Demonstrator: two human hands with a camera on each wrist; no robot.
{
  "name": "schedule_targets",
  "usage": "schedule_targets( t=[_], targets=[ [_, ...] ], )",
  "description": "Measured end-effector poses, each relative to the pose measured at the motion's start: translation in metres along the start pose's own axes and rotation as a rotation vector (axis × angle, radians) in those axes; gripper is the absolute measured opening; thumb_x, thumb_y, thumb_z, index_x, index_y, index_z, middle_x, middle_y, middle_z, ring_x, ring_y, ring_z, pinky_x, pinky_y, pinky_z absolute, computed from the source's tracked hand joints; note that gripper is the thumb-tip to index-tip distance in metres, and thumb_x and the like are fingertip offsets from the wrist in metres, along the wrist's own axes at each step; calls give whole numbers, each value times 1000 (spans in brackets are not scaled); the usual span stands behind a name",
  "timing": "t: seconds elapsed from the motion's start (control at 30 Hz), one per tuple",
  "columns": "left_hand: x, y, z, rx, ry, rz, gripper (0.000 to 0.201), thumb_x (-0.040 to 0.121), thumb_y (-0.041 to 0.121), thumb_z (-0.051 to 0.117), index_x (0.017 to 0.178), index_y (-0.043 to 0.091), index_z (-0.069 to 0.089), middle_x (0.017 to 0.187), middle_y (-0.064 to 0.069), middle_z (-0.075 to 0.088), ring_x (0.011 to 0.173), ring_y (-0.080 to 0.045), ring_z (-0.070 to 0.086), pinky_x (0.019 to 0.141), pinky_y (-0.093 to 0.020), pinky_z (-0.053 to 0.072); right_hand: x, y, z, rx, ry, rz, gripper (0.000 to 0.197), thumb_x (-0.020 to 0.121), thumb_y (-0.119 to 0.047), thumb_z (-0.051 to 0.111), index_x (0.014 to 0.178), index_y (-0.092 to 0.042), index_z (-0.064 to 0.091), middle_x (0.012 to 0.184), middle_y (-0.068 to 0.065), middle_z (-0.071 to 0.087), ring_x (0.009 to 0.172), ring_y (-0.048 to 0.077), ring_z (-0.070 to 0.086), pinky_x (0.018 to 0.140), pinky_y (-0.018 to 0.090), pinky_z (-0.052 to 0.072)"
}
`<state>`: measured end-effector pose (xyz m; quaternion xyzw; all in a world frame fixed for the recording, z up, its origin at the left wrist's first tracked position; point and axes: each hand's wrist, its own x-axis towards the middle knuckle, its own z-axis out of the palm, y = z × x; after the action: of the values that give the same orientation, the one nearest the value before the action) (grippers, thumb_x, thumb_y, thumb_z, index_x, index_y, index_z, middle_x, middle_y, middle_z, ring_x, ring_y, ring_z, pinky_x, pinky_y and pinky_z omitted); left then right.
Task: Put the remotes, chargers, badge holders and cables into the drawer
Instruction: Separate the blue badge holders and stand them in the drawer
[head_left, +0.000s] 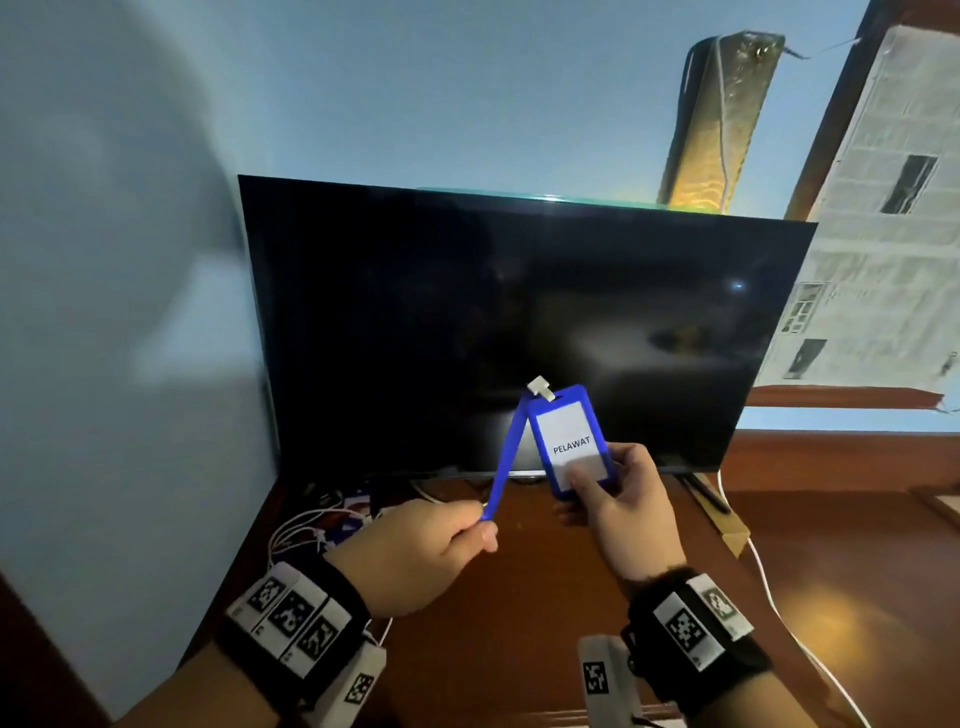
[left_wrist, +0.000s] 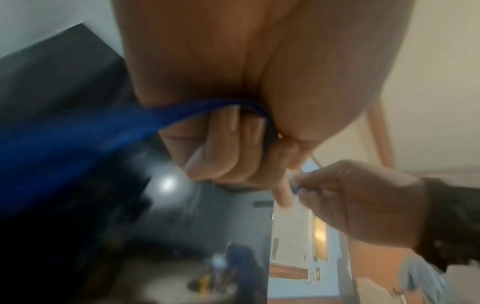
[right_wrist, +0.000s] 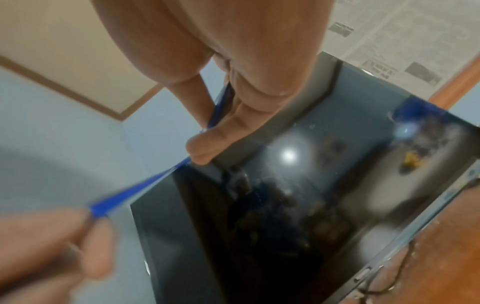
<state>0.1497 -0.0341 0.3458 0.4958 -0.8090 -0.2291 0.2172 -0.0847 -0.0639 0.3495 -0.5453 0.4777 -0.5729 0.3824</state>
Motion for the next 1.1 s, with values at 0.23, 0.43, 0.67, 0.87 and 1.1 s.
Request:
schedule_targets(
  t=[0.23,0.43,0.67,0.87,1.1],
  targets=[
    [0,43,-69,388,57,151,37,104,55,46,84,25,57,70,4,60,63,-6,56,57,-22,40,-14,52,15,-556,-403,-115,15,97,-27,64,108,-36,59,85,-5,71,65,8,66,65,42,60],
    [42,6,-99,266,162,3,33,101,53,53,84,28,68,67,4,60,57,-8,54,63,-30,47,-40,56,24,-154,-658,-61,14,95,-18,71,105,-28,70,86,11,71,64,24,67,61,41,59],
    [42,-53,-40,-35,-60,-248,47,89,64,60,77,20,68,61,5,57,51,-10,48,54,-28,41,-35,20,15,309,-402,-24,20,88,-1,66,106,3,58,86,21,72,64,34,67,58,37,59],
    [-6,-24,14,-66,-230,-276,45,105,58,39,87,29,67,71,8,55,58,-6,50,62,-27,45,-5,19,2,212,-40,-51,17,97,-1,64,105,0,50,87,21,74,60,32,71,57,36,61],
    [-25,32,-20,166,-131,-34,34,105,52,46,93,27,66,72,5,62,62,-2,57,61,-20,43,-13,81,1,-431,-245,13,16,95,-14,65,96,-28,58,83,4,74,56,16,71,53,33,59]
  ],
)
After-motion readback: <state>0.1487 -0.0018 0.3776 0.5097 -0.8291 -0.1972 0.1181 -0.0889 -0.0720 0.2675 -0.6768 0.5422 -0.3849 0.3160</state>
